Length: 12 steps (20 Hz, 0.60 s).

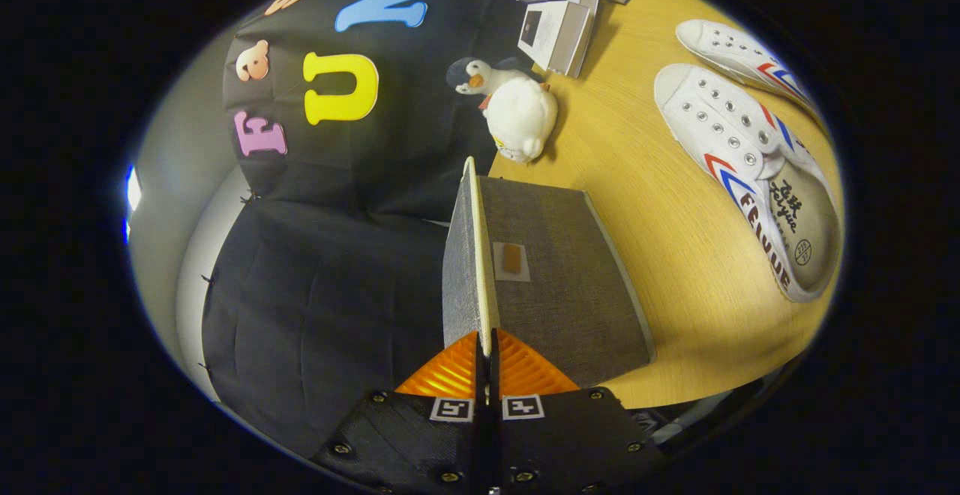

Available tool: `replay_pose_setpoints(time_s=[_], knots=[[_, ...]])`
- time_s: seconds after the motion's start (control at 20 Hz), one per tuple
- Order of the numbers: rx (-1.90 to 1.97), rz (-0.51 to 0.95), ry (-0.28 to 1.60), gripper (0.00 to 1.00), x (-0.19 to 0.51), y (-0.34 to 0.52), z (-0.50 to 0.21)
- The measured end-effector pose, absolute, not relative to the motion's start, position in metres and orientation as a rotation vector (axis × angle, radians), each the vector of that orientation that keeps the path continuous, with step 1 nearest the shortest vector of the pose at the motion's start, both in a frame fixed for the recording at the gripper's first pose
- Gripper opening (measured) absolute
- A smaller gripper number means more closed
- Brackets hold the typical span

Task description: Open the storage box then place both shoes into the box .Put the left shoe in first, then the right shoe, with the right side of both shoes facing outward in a uniform manner.

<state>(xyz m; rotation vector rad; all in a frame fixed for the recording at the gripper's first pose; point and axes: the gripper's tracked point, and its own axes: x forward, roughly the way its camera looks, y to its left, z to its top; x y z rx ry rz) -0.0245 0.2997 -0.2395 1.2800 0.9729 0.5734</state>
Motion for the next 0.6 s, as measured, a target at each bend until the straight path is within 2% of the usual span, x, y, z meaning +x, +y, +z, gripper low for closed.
replay_pose_setpoints(time_s=[0.6], knots=[[1.189,0.72,0.864,0.0,-0.026,0.325,-0.13]])
